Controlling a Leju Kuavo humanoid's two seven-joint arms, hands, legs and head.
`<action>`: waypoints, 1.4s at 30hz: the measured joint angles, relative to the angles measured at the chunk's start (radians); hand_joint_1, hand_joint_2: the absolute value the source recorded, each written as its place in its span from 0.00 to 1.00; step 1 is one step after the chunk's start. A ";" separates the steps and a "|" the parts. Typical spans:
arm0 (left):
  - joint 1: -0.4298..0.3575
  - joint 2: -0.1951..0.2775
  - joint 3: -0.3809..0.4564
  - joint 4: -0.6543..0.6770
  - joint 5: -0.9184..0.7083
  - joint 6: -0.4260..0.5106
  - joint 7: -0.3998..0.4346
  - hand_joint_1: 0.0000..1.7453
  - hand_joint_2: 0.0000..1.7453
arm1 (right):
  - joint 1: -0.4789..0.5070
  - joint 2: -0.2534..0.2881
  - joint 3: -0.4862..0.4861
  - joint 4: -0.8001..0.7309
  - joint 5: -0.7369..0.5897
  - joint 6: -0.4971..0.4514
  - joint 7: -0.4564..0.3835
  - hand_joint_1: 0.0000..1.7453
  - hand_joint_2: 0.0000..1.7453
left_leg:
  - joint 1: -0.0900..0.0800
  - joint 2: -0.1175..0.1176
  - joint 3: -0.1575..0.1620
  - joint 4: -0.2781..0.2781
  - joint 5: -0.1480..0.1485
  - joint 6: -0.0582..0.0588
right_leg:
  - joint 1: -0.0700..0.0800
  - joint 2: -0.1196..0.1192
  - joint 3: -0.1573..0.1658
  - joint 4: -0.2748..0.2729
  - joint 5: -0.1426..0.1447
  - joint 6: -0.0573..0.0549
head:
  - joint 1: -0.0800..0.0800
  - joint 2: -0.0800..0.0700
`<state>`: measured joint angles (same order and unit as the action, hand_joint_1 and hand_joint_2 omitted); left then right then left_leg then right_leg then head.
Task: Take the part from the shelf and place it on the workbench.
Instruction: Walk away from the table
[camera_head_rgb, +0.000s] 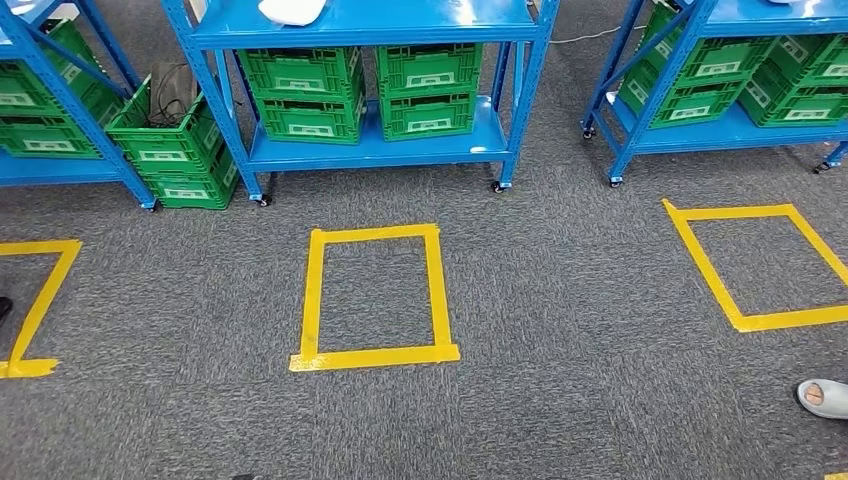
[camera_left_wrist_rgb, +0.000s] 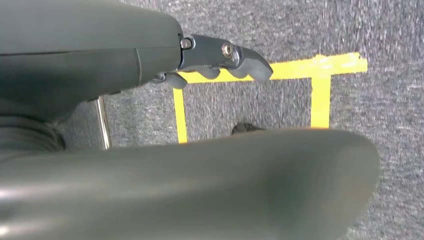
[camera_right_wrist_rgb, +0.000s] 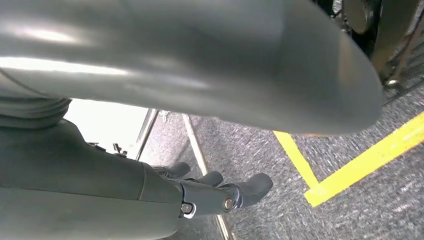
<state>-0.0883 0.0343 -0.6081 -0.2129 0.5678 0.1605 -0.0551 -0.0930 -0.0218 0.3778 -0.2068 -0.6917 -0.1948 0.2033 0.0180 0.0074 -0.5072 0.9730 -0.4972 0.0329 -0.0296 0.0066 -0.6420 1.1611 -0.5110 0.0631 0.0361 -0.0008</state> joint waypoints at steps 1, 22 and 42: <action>0.000 -0.001 0.000 0.000 0.000 0.000 0.000 0.00 0.00 | -0.001 0.000 0.000 0.000 0.000 0.000 0.000 0.00 0.00 | 0.000 0.000 0.001 0.004 -0.005 -0.007 | 0.000 -0.003 0.034 -0.068 0.022 -0.002 | 0.004 0.000; 0.000 0.004 -0.001 0.002 0.004 0.001 0.005 0.00 0.00 | -0.004 0.000 0.002 0.001 -0.004 0.000 0.000 0.00 0.00 | -0.008 -0.007 -0.072 0.038 0.028 -0.018 | 0.013 0.012 0.199 -0.177 -0.050 -0.024 | -0.059 0.000; -0.006 -0.004 -0.001 0.002 0.007 -0.005 0.007 0.00 0.00 | -0.001 -0.004 0.007 0.003 -0.009 0.000 -0.004 0.00 0.00 | -0.008 -0.008 -0.026 0.208 -0.130 -0.037 | 0.019 -0.003 0.104 -0.154 0.021 -0.076 | -0.026 0.000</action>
<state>-0.0938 0.0303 -0.6088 -0.2107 0.5751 0.1555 -0.0485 -0.0939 -0.0256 0.3845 -0.2033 -0.7012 -0.1947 0.1998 0.0105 -0.0003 -0.5332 1.1815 -0.6274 -0.0039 -0.0102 0.0037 -0.5376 1.0071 -0.4903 -0.0125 0.0097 -0.0008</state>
